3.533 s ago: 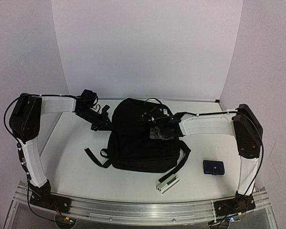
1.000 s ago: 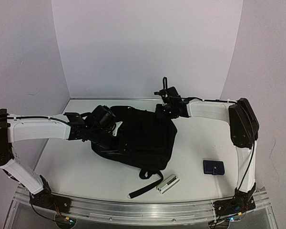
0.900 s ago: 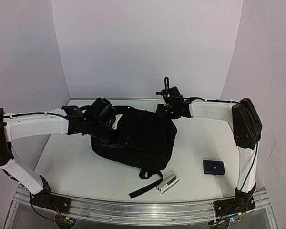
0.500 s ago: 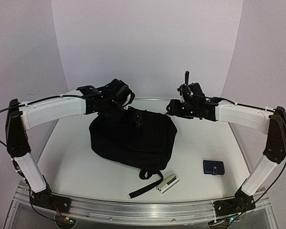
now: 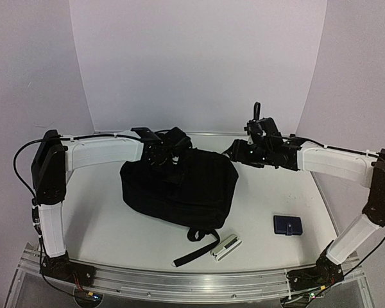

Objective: Pack the student bag
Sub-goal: Adjust the student bag at the center of the board.

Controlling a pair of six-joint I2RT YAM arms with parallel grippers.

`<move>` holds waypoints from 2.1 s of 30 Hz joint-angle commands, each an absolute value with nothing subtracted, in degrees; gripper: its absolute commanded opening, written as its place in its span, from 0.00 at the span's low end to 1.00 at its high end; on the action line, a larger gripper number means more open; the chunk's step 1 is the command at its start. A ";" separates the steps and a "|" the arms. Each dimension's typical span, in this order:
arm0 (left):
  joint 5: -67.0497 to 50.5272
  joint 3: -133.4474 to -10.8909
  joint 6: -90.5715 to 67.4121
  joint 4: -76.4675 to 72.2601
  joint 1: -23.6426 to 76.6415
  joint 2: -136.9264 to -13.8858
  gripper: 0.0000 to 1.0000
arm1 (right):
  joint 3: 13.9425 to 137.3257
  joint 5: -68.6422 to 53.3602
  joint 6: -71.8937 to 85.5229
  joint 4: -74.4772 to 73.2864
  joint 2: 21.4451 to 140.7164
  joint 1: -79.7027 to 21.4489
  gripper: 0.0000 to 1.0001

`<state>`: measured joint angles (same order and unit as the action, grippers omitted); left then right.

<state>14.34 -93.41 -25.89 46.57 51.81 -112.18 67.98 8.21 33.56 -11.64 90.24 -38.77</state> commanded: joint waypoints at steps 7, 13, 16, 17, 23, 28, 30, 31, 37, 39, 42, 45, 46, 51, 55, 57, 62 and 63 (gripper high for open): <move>15.31 -90.11 -27.16 42.01 50.90 -108.00 0.09 | 70.26 9.49 37.60 -11.25 91.71 -45.76 0.63; 9.58 -83.12 -30.56 35.69 48.95 -103.29 0.00 | 74.41 9.55 42.09 -11.26 98.36 -51.67 0.63; 4.70 -78.04 -32.78 30.94 46.29 -100.04 0.00 | 77.36 9.17 43.01 -11.25 102.66 -54.07 0.59; 2.74 -76.36 -33.44 29.23 45.30 -99.06 0.00 | 78.33 8.97 43.16 -11.25 103.93 -54.64 0.57; -7.73 -69.27 -34.65 20.97 42.12 -95.44 0.00 | 83.75 7.81 43.01 -11.16 110.73 -56.82 0.55; -10.95 -66.81 -35.34 17.42 41.44 -94.11 0.00 | 87.55 10.19 44.71 -12.00 116.93 -57.86 0.61; -11.97 -65.82 -35.84 16.03 41.20 -93.45 0.00 | 89.38 12.60 45.63 -13.81 119.66 -58.29 0.62; -12.27 -65.32 -36.05 15.55 41.10 -93.10 0.00 | 90.41 14.16 46.08 -15.34 120.86 -58.54 0.63; -13.22 -63.14 -37.13 13.63 40.77 -91.83 0.00 | 96.47 22.24 47.33 -24.69 127.49 -59.47 0.68; -13.29 -62.71 -37.44 13.39 40.55 -91.66 0.00 | 96.96 24.68 47.89 -27.13 128.53 -59.47 0.66; -13.24 -62.13 -37.87 12.98 40.35 -91.41 0.00 | 95.76 29.23 49.12 -30.21 128.16 -59.50 0.59; -12.97 -61.94 -37.99 12.97 40.26 -91.23 0.00 | 93.33 31.20 50.21 -31.06 125.99 -59.29 0.49; -12.89 -61.99 -38.01 13.01 40.25 -91.26 0.00 | 92.55 31.62 50.57 -31.12 125.36 -59.18 0.43; -15.59 -62.70 -37.55 12.06 40.25 -92.38 0.00 | 91.20 32.79 51.32 -31.16 122.57 -58.58 0.07; -20.22 -63.24 -37.51 9.82 40.34 -94.49 0.00 | 91.05 33.33 51.00 -30.06 119.17 -58.12 0.00; -19.99 -63.32 -37.60 9.93 40.34 -94.96 0.00 | 90.32 32.36 49.76 -28.15 117.02 -57.47 0.00; -16.25 -62.97 -37.40 10.95 40.25 -93.38 0.00 | 87.31 26.30 46.23 -22.74 112.10 -55.48 0.01; -17.46 -62.66 -36.73 9.84 40.25 -92.88 0.00 | 87.09 25.41 46.01 -22.13 111.47 -55.37 0.06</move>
<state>-16.23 -62.39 -37.55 10.93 40.18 -94.83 88.36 29.05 48.66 -25.80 117.59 -56.54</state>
